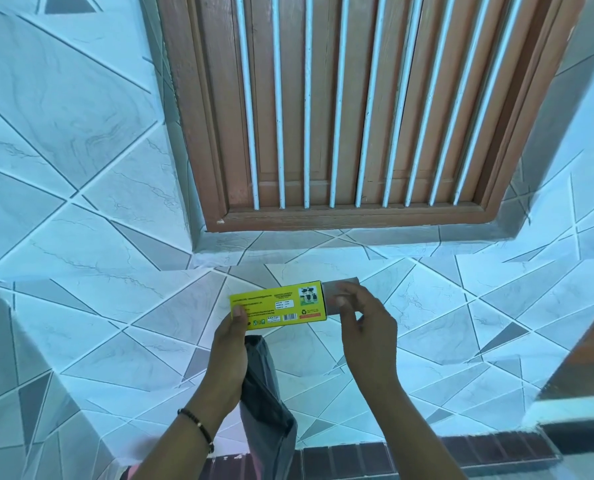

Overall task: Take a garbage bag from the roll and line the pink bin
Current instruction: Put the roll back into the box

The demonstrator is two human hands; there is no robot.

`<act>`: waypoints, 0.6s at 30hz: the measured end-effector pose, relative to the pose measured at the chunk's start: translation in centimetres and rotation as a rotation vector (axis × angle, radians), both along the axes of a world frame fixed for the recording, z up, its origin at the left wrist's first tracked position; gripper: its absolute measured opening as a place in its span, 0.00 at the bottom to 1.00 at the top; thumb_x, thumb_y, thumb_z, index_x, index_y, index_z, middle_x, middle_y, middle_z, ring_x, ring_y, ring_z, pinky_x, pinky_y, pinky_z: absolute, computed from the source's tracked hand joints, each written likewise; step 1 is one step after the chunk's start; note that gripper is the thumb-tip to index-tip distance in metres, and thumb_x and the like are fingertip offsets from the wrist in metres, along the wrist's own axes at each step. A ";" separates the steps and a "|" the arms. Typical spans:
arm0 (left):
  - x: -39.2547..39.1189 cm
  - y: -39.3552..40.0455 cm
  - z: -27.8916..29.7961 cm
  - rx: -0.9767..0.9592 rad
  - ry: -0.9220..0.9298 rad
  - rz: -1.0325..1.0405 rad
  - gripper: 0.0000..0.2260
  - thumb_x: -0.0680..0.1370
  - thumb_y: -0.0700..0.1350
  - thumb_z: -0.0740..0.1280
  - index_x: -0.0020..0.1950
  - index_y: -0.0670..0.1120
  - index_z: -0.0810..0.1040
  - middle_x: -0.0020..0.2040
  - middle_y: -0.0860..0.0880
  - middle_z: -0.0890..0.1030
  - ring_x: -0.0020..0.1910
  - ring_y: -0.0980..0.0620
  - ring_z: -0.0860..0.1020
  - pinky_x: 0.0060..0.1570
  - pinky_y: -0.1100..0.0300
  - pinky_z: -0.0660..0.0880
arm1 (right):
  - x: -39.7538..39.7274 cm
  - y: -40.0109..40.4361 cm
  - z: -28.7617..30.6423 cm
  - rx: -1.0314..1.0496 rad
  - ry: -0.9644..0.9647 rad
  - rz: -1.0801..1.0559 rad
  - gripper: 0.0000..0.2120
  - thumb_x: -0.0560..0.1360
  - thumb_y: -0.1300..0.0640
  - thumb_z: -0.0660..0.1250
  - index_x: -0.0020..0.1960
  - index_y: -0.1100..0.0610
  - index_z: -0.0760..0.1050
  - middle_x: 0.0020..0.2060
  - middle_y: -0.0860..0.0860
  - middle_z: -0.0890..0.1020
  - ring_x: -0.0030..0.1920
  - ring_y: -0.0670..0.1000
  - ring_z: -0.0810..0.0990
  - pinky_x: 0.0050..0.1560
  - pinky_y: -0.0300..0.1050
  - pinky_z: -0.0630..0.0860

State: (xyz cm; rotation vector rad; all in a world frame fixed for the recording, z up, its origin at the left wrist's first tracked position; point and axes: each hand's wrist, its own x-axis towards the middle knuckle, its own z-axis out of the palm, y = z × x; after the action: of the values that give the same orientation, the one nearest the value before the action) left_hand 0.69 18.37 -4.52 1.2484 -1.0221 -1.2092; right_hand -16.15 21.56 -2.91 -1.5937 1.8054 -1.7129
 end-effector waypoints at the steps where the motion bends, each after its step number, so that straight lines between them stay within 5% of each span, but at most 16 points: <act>1: -0.1 0.0 -0.1 -0.003 0.007 -0.004 0.17 0.81 0.55 0.52 0.49 0.53 0.79 0.50 0.49 0.81 0.57 0.40 0.77 0.65 0.41 0.69 | -0.1 -0.1 0.0 0.009 -0.026 -0.021 0.08 0.76 0.55 0.64 0.50 0.47 0.80 0.43 0.49 0.82 0.45 0.44 0.78 0.42 0.35 0.71; 3: -0.3 0.1 -0.3 -0.002 0.022 -0.003 0.17 0.81 0.56 0.53 0.49 0.52 0.80 0.51 0.48 0.82 0.56 0.39 0.78 0.64 0.40 0.70 | -0.3 -0.1 0.1 0.017 -0.022 -0.042 0.09 0.74 0.59 0.68 0.47 0.47 0.82 0.42 0.47 0.82 0.44 0.43 0.77 0.44 0.29 0.68; 7: -0.5 0.2 -0.4 0.009 0.047 0.001 0.17 0.80 0.58 0.53 0.49 0.54 0.80 0.51 0.49 0.82 0.57 0.39 0.77 0.64 0.39 0.69 | 0.0 -0.2 0.2 -0.045 0.119 -0.194 0.09 0.70 0.60 0.73 0.45 0.47 0.83 0.50 0.47 0.77 0.52 0.46 0.66 0.50 0.45 0.69; 10: -0.6 0.2 -0.1 0.004 0.045 0.012 0.16 0.81 0.56 0.52 0.49 0.54 0.78 0.51 0.51 0.81 0.59 0.43 0.76 0.67 0.43 0.67 | 0.1 -0.1 0.4 -0.037 -0.052 -0.072 0.15 0.70 0.61 0.73 0.53 0.47 0.76 0.57 0.48 0.72 0.56 0.45 0.67 0.51 0.38 0.68; 14: -0.4 0.1 0.2 -0.011 0.042 0.031 0.15 0.82 0.54 0.51 0.47 0.54 0.77 0.50 0.51 0.80 0.56 0.45 0.75 0.65 0.50 0.68 | 0.4 0.3 1.2 -0.016 -0.431 0.110 0.23 0.71 0.61 0.73 0.60 0.49 0.67 0.53 0.46 0.78 0.48 0.42 0.80 0.42 0.28 0.73; 18: -0.4 0.1 0.1 -0.015 0.051 0.032 0.15 0.82 0.54 0.51 0.50 0.53 0.77 0.51 0.51 0.80 0.57 0.46 0.75 0.65 0.51 0.67 | 0.7 0.3 1.1 -0.058 -0.526 0.175 0.12 0.73 0.64 0.70 0.54 0.53 0.77 0.47 0.48 0.83 0.46 0.41 0.81 0.45 0.33 0.75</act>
State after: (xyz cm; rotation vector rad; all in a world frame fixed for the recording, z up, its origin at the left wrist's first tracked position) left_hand 0.28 18.46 -4.38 1.2125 -0.9691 -1.2008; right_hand -15.48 21.81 -1.77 -1.1288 1.3340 -1.8846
